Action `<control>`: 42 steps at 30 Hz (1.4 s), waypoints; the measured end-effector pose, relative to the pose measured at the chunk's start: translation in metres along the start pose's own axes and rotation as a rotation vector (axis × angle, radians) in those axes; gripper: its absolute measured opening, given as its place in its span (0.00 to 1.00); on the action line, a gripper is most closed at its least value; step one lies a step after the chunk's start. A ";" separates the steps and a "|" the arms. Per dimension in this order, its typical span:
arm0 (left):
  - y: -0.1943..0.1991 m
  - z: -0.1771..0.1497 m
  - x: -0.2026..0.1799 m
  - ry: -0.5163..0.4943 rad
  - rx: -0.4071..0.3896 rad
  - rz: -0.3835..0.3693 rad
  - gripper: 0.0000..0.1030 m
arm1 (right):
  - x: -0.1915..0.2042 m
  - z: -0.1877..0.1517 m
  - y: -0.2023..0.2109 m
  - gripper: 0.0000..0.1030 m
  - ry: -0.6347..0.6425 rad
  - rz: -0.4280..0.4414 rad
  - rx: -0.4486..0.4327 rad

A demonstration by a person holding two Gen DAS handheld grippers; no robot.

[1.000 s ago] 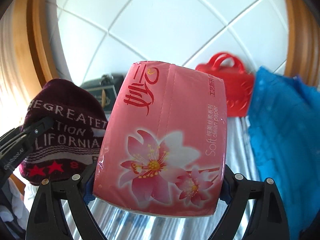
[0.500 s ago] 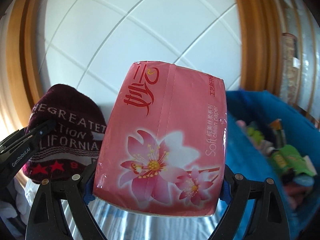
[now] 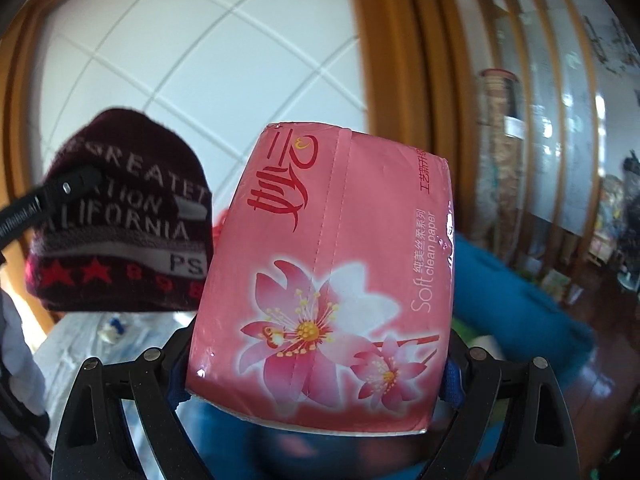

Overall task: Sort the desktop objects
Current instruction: 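Lift the beanie with the left gripper while the right lifts the tissue pack over the bin, then open both grippers to drop the beanie and tissue pack into the bin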

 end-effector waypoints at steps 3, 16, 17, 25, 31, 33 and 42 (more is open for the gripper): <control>-0.015 -0.007 -0.064 -0.005 0.019 -0.033 0.20 | -0.052 -0.008 -0.004 0.90 -0.005 -0.016 0.036; -0.052 -0.097 -0.162 -0.058 0.275 0.013 0.20 | -0.138 -0.036 -0.040 0.90 0.065 -0.013 0.103; -0.053 -0.101 -0.162 -0.070 0.286 0.021 0.21 | -0.137 -0.038 -0.044 0.90 0.067 -0.004 0.112; -0.044 -0.121 -0.155 -0.134 0.314 0.097 0.58 | -0.133 -0.053 -0.063 0.90 0.107 0.007 0.148; -0.037 -0.114 -0.155 -0.155 0.291 0.099 0.73 | -0.133 -0.058 -0.067 0.91 0.104 0.020 0.154; -0.033 -0.113 -0.153 -0.151 0.286 0.102 0.74 | -0.133 -0.055 -0.066 0.92 0.115 0.023 0.146; -0.014 -0.099 -0.134 -0.110 0.251 0.126 0.76 | -0.132 -0.043 -0.043 1.00 0.099 0.018 0.123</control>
Point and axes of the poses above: each gripper's, at about its wrist camera, not at the fingertips, and y roughly against the way its jaws point, x to its left, z to its top, the point moved 10 cm from there along -y, roughly the way its jaws point, and after that the axes turned 14 degrees about -x, right-handed, at the moved point
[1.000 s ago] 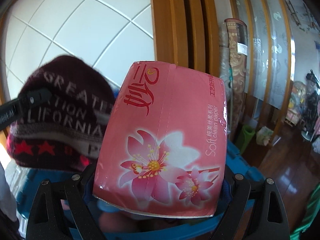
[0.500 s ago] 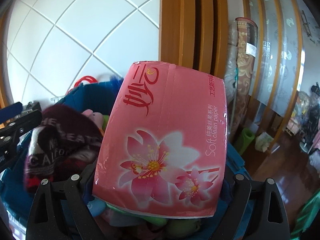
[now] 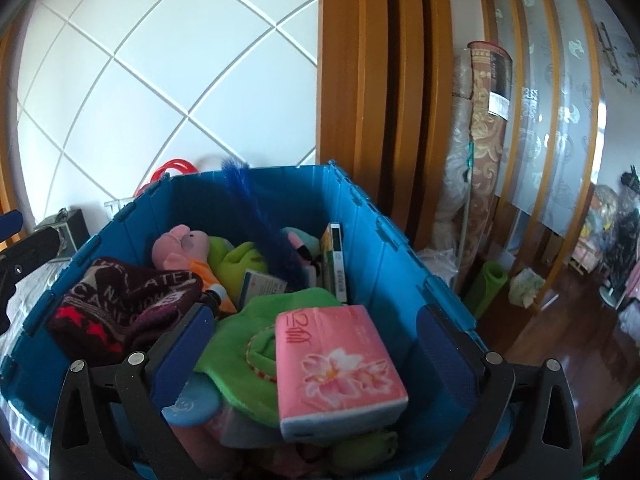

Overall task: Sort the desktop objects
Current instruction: 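Open both grippers to drop the beanie and tissue pack into the bin, then move both open grippers back from the bin over the bed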

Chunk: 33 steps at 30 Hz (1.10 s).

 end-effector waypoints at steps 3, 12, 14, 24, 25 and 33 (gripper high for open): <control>0.008 0.001 0.012 0.022 -0.014 0.006 0.78 | 0.008 0.000 0.006 1.00 -0.019 0.023 0.016; 0.026 -0.003 0.067 0.073 -0.031 0.054 0.79 | 0.076 0.021 0.032 1.00 0.037 0.098 -0.041; 0.032 -0.003 0.086 0.089 -0.042 0.065 0.79 | 0.098 0.026 0.039 1.00 0.058 0.110 -0.060; 0.061 -0.022 0.227 0.165 -0.067 0.137 0.79 | 0.231 0.050 0.060 1.00 0.095 0.166 -0.125; 0.064 -0.028 0.247 0.171 -0.060 0.142 0.79 | 0.247 0.052 0.062 1.00 0.087 0.178 -0.131; 0.081 -0.082 0.424 0.218 0.034 0.250 0.79 | 0.392 0.050 0.052 1.00 0.020 0.280 -0.098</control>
Point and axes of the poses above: each gripper's, at about its wrist camera, not at the fingertips, and y roughly against the way its jaws point, x to its left, z to its top, the point moved 10 cm from there along -y, roughly the way its jaws point, and after that the axes turned 14 degrees about -x, right-handed, at the moved point
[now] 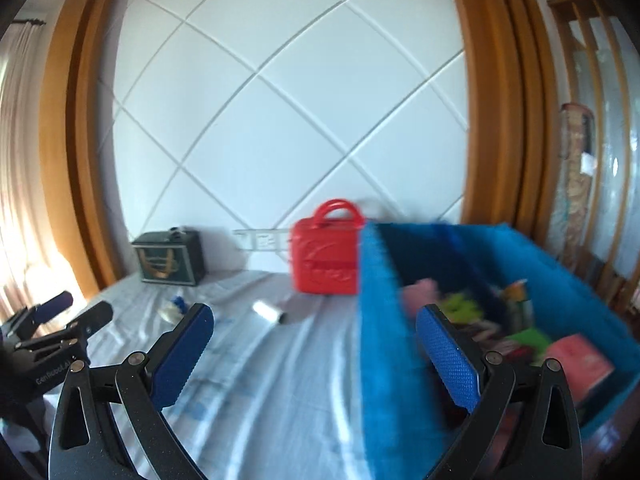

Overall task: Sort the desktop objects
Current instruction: 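Move both open grippers back from the bin over the bed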

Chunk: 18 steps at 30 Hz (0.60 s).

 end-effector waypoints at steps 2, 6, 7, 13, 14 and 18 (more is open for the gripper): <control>-0.010 -0.007 0.043 0.009 0.028 0.040 0.79 | 0.025 -0.011 -0.016 1.00 0.012 0.007 0.040; -0.029 -0.031 0.115 0.039 0.099 0.100 0.79 | 0.052 -0.034 -0.045 1.00 0.023 0.003 0.115; -0.033 -0.037 0.130 0.041 0.115 0.117 0.79 | 0.056 -0.038 -0.052 1.00 0.022 0.002 0.130; -0.064 -0.063 0.184 0.061 0.187 0.177 0.79 | 0.069 -0.069 -0.101 1.00 0.034 0.006 0.223; -0.072 -0.066 0.189 0.052 0.197 0.185 0.79 | 0.069 -0.072 -0.111 1.00 0.036 0.007 0.233; -0.107 -0.071 0.201 0.057 0.231 0.178 0.79 | 0.071 -0.089 -0.158 1.00 0.049 0.027 0.291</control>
Point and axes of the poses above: each gripper's, at about its wrist camera, not at the fingertips, and y roughly against the way its jaws point, x to its left, z to its top, the point moved 10 cm from there along -y, roughly the way its jaws point, and after that the axes turned 14 degrees about -x, right-handed, at the moved point
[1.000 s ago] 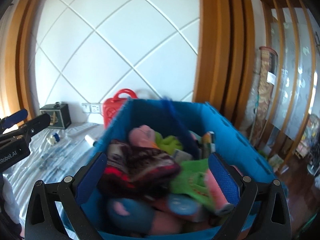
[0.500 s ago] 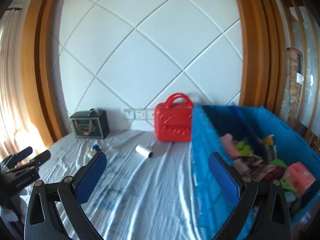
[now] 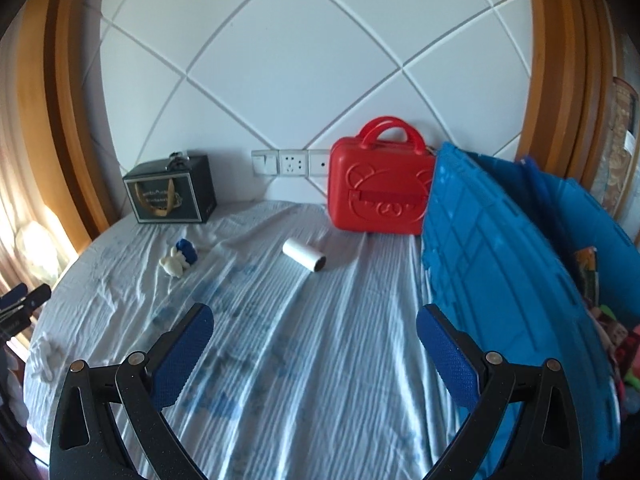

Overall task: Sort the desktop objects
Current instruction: 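Move both open grippers back from the bin over the bed, then grasp the plush toy with blue hat with the left gripper while the right grasps the white roll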

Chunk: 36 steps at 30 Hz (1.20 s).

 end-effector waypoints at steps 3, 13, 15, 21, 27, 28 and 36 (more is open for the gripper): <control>-0.041 0.002 -0.001 -0.015 0.040 0.001 0.79 | -0.002 -0.001 -0.044 1.00 0.019 0.018 0.050; -0.209 -0.028 -0.014 -0.074 0.256 -0.013 0.79 | -0.008 -0.043 -0.226 1.00 0.109 0.104 0.304; -0.241 -0.037 -0.015 -0.101 0.291 -0.004 0.79 | -0.006 -0.053 -0.258 1.00 0.101 0.123 0.339; -0.337 -0.071 -0.024 -0.159 0.417 -0.013 0.79 | 0.009 -0.075 -0.347 1.00 0.172 0.159 0.433; -0.384 -0.101 -0.030 -0.179 0.554 -0.041 0.79 | 0.022 -0.091 -0.403 1.00 0.250 0.199 0.540; -0.387 -0.104 -0.030 -0.183 0.568 -0.040 0.79 | 0.022 -0.091 -0.403 1.00 0.250 0.199 0.540; -0.405 -0.123 -0.032 -0.203 0.688 -0.055 0.60 | 0.029 -0.114 -0.439 1.00 0.352 0.213 0.686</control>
Point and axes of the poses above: each gripper's, at about its wrist camera, not at the fingertips, and y roughly against the way its jaws point, x to its left, z to its top, the point moved 10 cm from there along -y, roughly the way its jaws point, and after that the axes turned 14 degrees about -x, right-handed, at the moved point
